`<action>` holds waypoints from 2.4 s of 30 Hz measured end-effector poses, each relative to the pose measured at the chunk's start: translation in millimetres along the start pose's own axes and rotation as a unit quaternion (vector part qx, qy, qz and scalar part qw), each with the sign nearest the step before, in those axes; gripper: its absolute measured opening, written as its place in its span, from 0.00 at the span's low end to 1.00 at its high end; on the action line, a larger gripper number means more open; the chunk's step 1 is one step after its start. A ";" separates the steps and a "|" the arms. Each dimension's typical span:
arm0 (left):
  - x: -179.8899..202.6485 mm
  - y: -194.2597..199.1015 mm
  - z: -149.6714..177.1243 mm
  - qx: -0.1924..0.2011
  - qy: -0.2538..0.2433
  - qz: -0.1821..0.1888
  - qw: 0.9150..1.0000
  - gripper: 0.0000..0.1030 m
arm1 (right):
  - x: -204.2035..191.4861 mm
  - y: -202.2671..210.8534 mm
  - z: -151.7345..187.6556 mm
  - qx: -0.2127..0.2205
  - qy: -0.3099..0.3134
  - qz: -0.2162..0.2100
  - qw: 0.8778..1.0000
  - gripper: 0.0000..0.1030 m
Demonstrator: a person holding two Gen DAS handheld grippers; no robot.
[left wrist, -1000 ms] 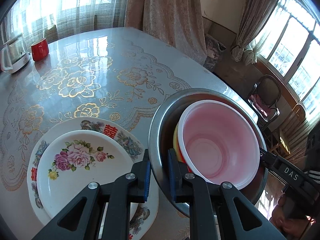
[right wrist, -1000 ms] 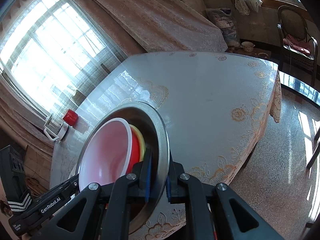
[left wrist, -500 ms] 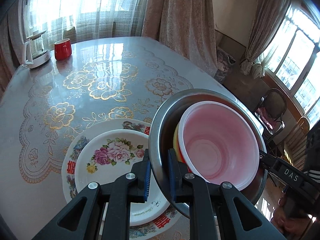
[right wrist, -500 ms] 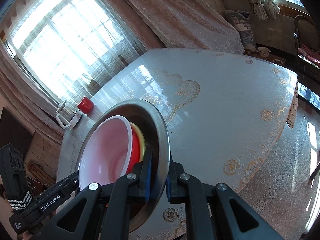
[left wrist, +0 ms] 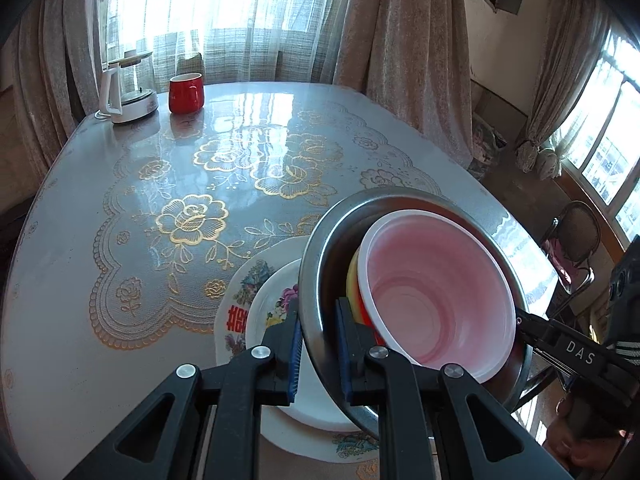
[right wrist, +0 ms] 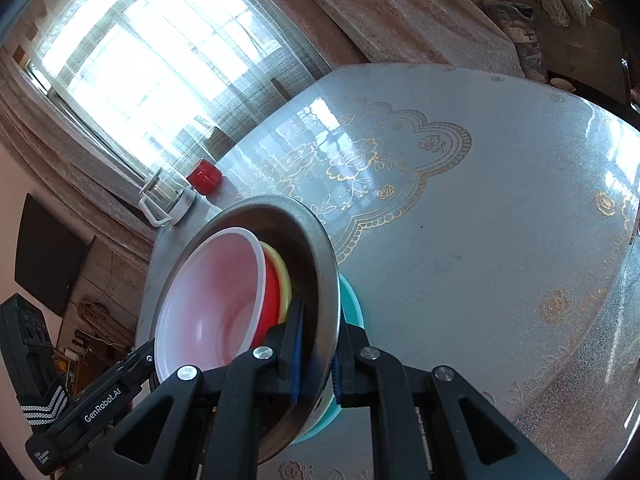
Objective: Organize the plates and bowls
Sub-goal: 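Lower the nested steel bowl onto the flower-print plate with both grippers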
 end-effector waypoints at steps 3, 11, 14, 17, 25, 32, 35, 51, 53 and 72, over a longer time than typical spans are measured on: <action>-7.6 0.4 4.1 0.001 0.005 -0.010 1.000 0.15 | -6.7 -6.7 4.2 -0.007 0.010 -0.003 1.000 0.11; -27.7 -9.8 12.7 -0.012 0.024 -0.020 0.999 0.15 | -17.2 -24.3 12.4 -0.027 0.026 -0.001 0.999 0.12; -30.9 -13.5 16.9 -0.017 0.027 -0.023 0.999 0.15 | -16.9 -31.3 15.9 -0.035 0.026 0.001 0.999 0.12; -32.6 -15.1 17.6 -0.017 0.030 -0.024 0.999 0.15 | -18.2 -35.9 16.8 -0.039 0.026 0.002 0.999 0.12; -44.6 -25.6 22.3 -0.027 0.040 -0.035 0.998 0.15 | -21.0 -46.8 19.0 -0.050 0.033 0.006 0.998 0.12; -43.9 -31.4 26.1 -0.032 0.038 -0.036 0.998 0.15 | -14.8 -47.1 21.6 -0.056 0.031 0.010 0.998 0.12; -41.8 -33.4 27.2 -0.034 0.035 -0.038 0.998 0.15 | -12.3 -46.1 22.2 -0.056 0.031 0.012 0.998 0.12; -43.8 -36.1 29.3 -0.031 0.033 -0.049 0.998 0.15 | -11.8 -51.0 22.9 -0.057 0.036 0.019 0.998 0.13; -43.7 -36.0 29.6 -0.029 0.029 -0.052 0.998 0.16 | -11.4 -50.9 23.1 -0.057 0.037 0.019 0.998 0.13; -41.8 -34.8 29.1 -0.025 0.030 -0.056 0.998 0.16 | -11.9 -32.4 21.3 -0.056 0.055 0.019 0.997 0.18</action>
Point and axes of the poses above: each gripper's, at about its wrist camera, not at the fingertips, and y roughly against the way its jaws point, x to its right, z to its underside, the point moved 8 cm from there along -y, roughly the way its jaws point, and after that the axes turned 7 degrees about -y, right-handed, at the moved point
